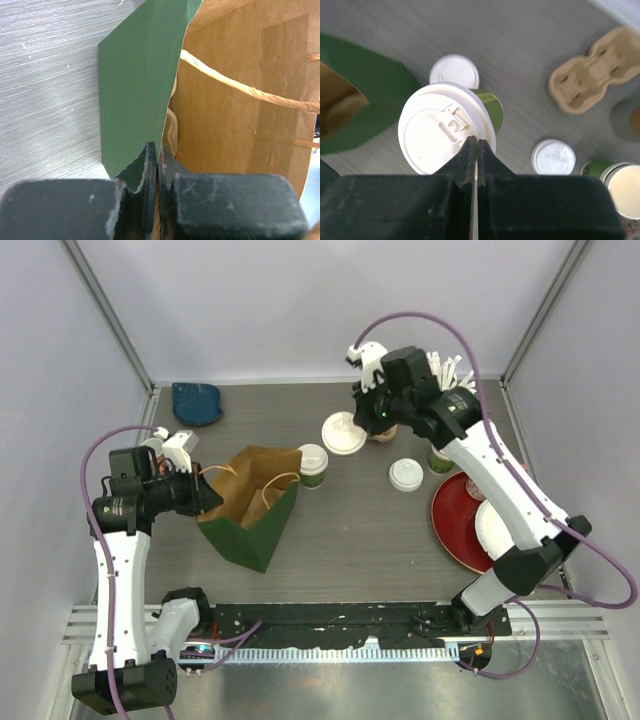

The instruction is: Pack the takeout coffee

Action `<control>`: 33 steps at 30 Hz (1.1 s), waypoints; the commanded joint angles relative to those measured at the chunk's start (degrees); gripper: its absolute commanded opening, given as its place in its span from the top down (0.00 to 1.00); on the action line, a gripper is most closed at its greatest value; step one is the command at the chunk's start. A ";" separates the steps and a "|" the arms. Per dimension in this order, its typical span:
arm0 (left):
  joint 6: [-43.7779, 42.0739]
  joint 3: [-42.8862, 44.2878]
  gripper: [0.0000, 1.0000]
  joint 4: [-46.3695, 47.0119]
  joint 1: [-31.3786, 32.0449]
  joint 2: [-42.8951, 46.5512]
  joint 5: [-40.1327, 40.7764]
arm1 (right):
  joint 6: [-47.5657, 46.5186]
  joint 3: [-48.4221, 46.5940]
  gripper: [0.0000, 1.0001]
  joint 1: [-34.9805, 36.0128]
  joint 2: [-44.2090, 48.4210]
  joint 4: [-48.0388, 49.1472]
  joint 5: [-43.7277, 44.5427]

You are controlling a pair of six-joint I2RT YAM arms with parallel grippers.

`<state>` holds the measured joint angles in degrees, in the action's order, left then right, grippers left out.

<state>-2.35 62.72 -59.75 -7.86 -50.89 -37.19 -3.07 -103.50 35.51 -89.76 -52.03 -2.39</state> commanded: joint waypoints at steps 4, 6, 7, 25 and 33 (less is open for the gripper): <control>0.86 1.79 1.00 1.30 0.65 0.18 -2.54 | 3.60 -16.36 0.99 6.67 0.03 2.46 3.96; 1.03 1.79 1.00 1.47 0.74 -0.17 -2.45 | 3.33 -20.66 0.99 9.56 -1.99 1.50 3.89; 1.03 1.79 1.00 1.56 0.83 -0.43 -2.45 | 3.25 -21.64 0.99 10.45 -2.35 1.41 3.71; 1.73 3.46 1.00 2.00 2.58 -2.10 -0.95 | 4.92 -25.16 0.99 17.58 -11.40 -4.48 -9.64; 1.82 4.34 1.00 2.09 2.94 -2.37 -0.69 | 5.18 -28.24 0.99 18.19 -21.33 -4.13 -6.05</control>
<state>-1.02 64.55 -59.44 -5.26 -53.47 -37.50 0.97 -128.64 53.25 -107.63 -57.17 -10.39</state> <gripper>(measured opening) 0.047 0.038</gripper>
